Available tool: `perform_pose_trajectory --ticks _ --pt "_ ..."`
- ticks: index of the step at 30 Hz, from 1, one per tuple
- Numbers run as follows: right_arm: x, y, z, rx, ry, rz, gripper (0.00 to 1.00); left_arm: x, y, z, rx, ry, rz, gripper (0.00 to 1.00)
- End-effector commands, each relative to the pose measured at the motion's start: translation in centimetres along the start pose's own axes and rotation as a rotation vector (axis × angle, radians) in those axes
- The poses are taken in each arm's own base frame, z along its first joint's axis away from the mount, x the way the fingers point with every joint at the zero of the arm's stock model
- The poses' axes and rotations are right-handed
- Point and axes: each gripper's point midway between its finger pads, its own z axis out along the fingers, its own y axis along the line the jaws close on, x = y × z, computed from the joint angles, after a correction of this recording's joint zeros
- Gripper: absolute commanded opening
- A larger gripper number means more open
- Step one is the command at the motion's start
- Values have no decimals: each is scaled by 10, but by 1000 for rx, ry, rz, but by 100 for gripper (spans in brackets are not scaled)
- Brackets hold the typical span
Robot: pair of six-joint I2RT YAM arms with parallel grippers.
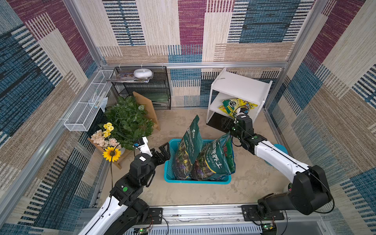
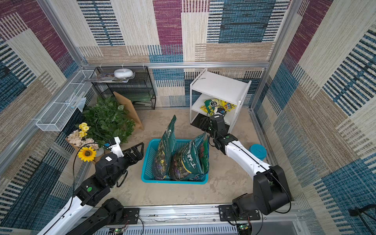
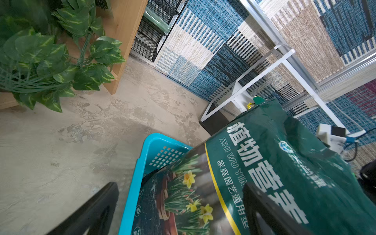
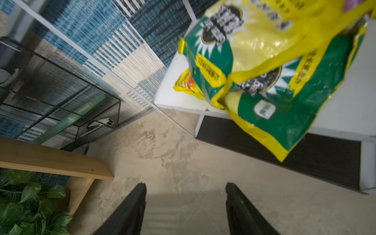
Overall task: Take down the fertilizer bag from the shelf
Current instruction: Pick up the fertilizer bag from the shelf.
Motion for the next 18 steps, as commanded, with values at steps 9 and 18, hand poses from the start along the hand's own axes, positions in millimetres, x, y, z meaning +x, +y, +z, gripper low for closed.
perform_pose_trajectory --ticks 9,18 --pt "-18 -15 7 134 -66 -83 63 -4 -2 -2 11 -18 -4 99" --pt "-37 -13 32 214 -98 -173 62 -4 -2 -2 10 -20 -3 99"
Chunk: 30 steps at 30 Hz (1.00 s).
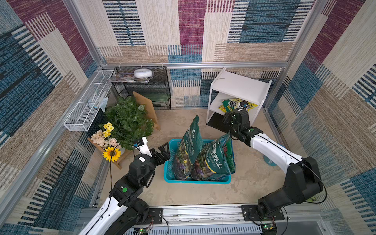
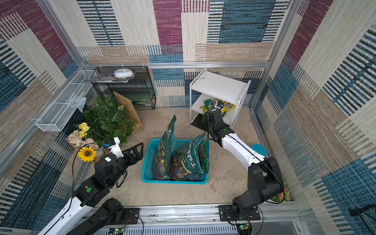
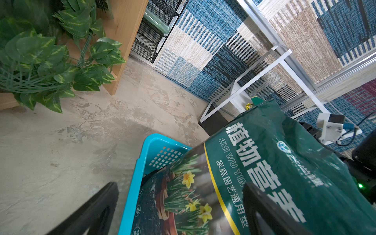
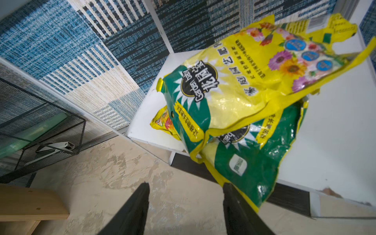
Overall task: Take down the fertilizer bag from the shelf
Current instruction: Pick up the fertilizer bag from the shelf.
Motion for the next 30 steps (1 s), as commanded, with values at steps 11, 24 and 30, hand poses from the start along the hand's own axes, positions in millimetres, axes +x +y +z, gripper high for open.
perform_pose_trajectory --ticks 11,24,30 --pt "-1 0 22 51 -20 -48 62 -2 -1 2 1 -10 4 99" --pt "-17 16 20 35 -50 -97 0 -2 -2 2 3 -11 4 99" --pt "-38 27 -9 -32 -91 -80 0 -3 -2 2 3 -11 3 99"
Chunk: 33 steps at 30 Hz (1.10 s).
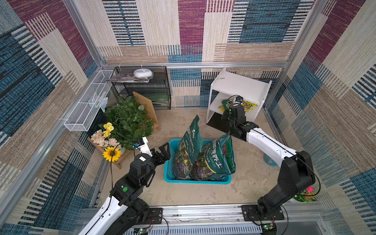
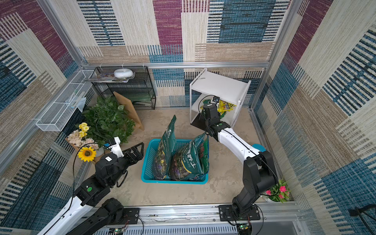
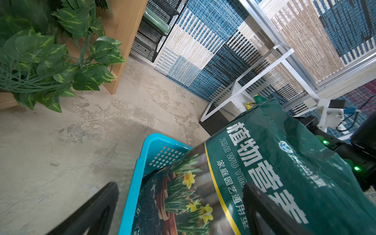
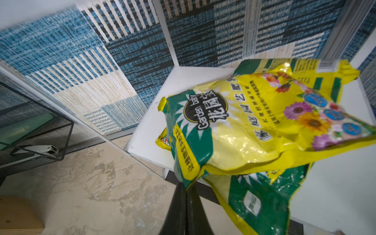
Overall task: Take down the fertilizer bag from the shelf
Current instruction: Pick up the fertilizer bag from the shelf, then place the fertilizer bag in the storage box.
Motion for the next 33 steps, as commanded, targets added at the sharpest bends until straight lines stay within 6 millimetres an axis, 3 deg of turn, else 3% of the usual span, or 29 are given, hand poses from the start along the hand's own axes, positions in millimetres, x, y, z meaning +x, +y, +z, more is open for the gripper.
perform_pose_trajectory --ticks 1,8,17,22,26,33 --pt "-23 9 -18 -57 -57 20 0 -4 -2 0 5 -16 1 99" --pt "-42 33 -57 -211 -81 61 0 -5 -1 0 -1 -21 2 99" --pt "-70 79 -117 -375 -122 58 0 -7 0 -3 -1 -32 3 99" --pt "-99 98 -156 -413 -187 34 0 -8 1 -4 -2 -35 2 99" --pt "-118 110 -176 -435 -210 17 0 -9 0 -5 3 -36 0 99" --pt "-122 153 -226 -557 -229 -4 0 -11 0 -8 5 -47 -2 99"
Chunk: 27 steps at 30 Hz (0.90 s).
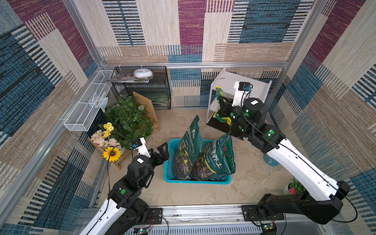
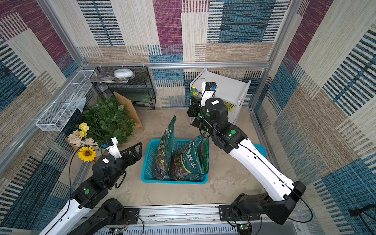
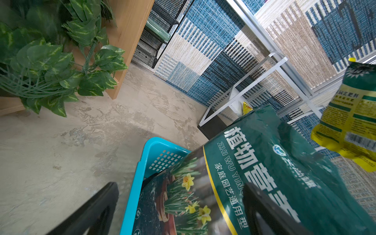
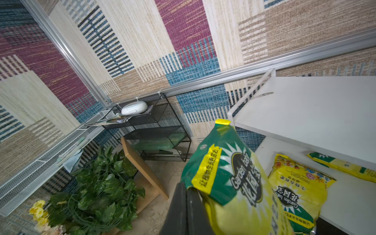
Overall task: Take down the fertilizer bag from the shelf
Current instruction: Place the fertilizer bag in the storage box.
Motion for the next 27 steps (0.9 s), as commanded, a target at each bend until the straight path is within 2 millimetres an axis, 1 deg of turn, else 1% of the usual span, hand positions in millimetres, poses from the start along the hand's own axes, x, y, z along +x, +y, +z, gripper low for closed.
perform_pose_trajectory --ticks 1,3,6,10,14,16,18,20,22,24,27 --pt "-19 29 -13 -49 -65 -17 0 -3 0 0 -5 -13 7 99" --pt "-21 45 -22 -65 -74 -24 0 -3 2 0 -10 -17 7 99" --pt "-20 63 -36 -96 -89 -24 0 -4 3 -1 -15 -21 10 99" --pt "-19 93 -50 -160 -99 -29 0 -5 6 -2 -28 -29 6 99" --pt "-22 130 -52 -186 -102 -83 0 -4 15 -2 -64 -44 -6 99" --pt "-23 147 -51 -191 -105 -110 0 -3 20 -1 -73 -54 -24 99" --pt "-19 163 -47 -198 -104 -135 0 -2 22 -1 -81 -60 -30 99" --pt "-12 176 -40 -196 -95 -154 0 -3 27 -1 -107 -66 -33 99" --pt "2 184 -31 -196 -77 -159 0 -5 33 -1 -136 -76 -32 99" --pt "23 187 -21 -191 -57 -161 0 -7 43 -4 -181 -93 -43 99" --pt "60 183 -5 -159 -39 -157 0 -18 59 -20 -244 -159 -73 99"
